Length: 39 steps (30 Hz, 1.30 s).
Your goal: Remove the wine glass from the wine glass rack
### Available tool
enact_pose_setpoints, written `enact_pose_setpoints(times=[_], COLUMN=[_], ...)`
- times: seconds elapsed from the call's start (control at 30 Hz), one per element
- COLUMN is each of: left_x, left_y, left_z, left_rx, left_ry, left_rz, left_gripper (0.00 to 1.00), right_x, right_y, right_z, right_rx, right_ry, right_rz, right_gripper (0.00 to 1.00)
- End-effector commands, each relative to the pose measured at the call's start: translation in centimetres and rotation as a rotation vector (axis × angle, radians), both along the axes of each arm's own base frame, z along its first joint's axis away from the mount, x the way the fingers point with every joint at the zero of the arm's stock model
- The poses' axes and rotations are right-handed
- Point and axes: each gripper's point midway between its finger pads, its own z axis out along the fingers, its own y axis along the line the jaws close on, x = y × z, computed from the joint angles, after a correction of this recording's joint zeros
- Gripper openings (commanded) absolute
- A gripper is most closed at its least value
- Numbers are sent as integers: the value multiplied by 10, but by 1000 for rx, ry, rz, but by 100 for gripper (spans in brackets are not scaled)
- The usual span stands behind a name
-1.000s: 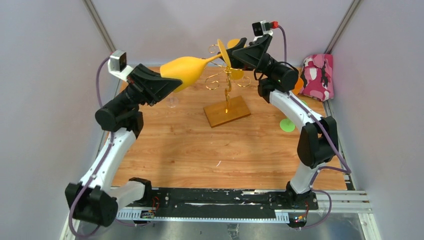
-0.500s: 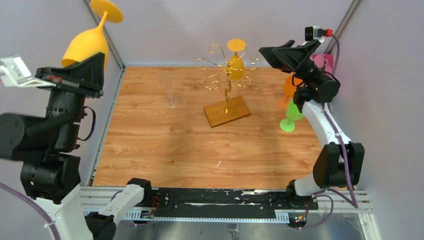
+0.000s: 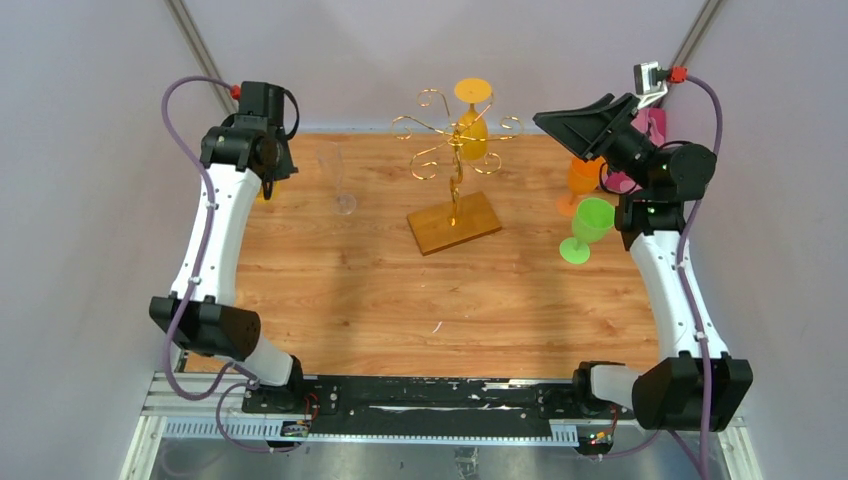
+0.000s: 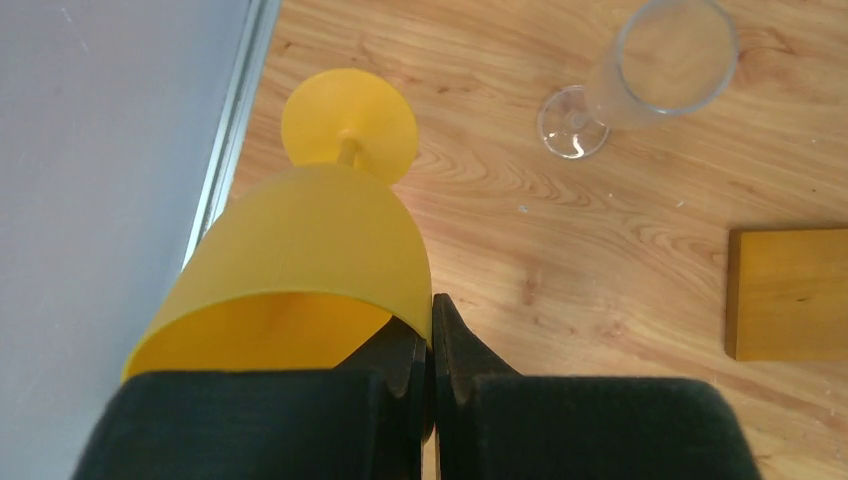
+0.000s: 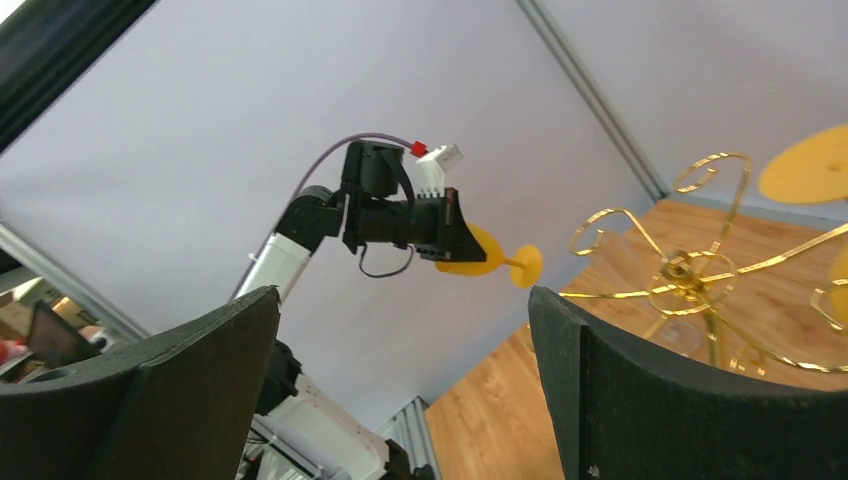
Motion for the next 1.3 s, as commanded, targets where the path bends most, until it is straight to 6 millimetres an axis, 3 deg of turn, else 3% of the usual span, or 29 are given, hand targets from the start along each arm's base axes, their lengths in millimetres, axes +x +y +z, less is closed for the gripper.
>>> enact_pose_setpoints(times=[0.0,0.23,0.37,0.63,1.2,1.27], left_x=[18,86,110,127,138,140], left_y=[11,16,10,4,9,8], left_z=[-2,-56,-83,-125,-167,-168], left_rx=[-55,-244,-284,-321,-320,-322], left_ry=[8,85,133,218,295,297], left_rz=[-4,-74,-104,-139,-105,-114], left_gripper=[0,0,0,0,0,7], right_x=[10,24,36,54,65,66], right_y=[-7,-9,-10,-12,-14,-14], right_z=[-21,-36,-43,-58,-72,-72], right_rx=[-119,-122,-122,-110,-101,-98], right_ry=[6,50,78,131,180,184], right_rz=[-77,-79,-86,-85,-87,-87], right_gripper=[100,99,99,97,97,98])
